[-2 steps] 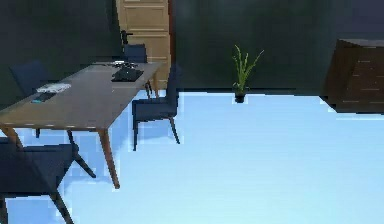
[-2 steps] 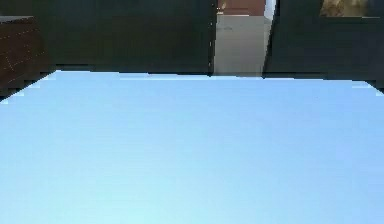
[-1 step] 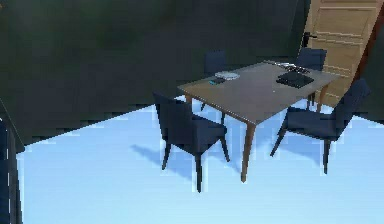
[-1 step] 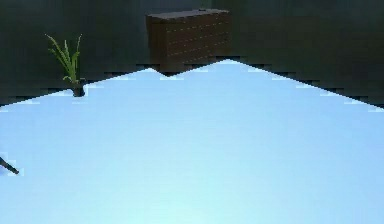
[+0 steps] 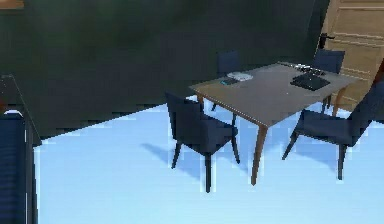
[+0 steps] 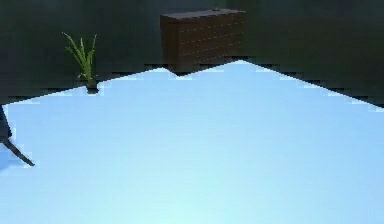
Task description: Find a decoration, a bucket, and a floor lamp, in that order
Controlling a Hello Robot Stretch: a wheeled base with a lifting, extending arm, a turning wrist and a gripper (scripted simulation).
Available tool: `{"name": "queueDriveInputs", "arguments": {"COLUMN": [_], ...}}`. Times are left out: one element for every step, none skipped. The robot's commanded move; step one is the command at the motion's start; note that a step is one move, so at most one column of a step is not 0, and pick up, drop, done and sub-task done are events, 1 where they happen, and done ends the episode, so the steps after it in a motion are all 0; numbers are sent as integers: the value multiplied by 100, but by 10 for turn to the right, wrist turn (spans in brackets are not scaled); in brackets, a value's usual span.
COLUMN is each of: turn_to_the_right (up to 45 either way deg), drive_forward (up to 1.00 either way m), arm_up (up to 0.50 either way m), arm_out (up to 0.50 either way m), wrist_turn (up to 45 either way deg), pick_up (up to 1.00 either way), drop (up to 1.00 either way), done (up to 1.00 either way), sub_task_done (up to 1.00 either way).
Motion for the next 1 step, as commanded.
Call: {"name": "queueDriveInputs", "arguments": {"turn_to_the_right": [0], "drive_forward": [55], "arm_up": [0], "arm_out": [0], "wrist_turn": [0], "pick_up": [0], "drop": [0], "done": [0], "sub_task_done": [0]}}
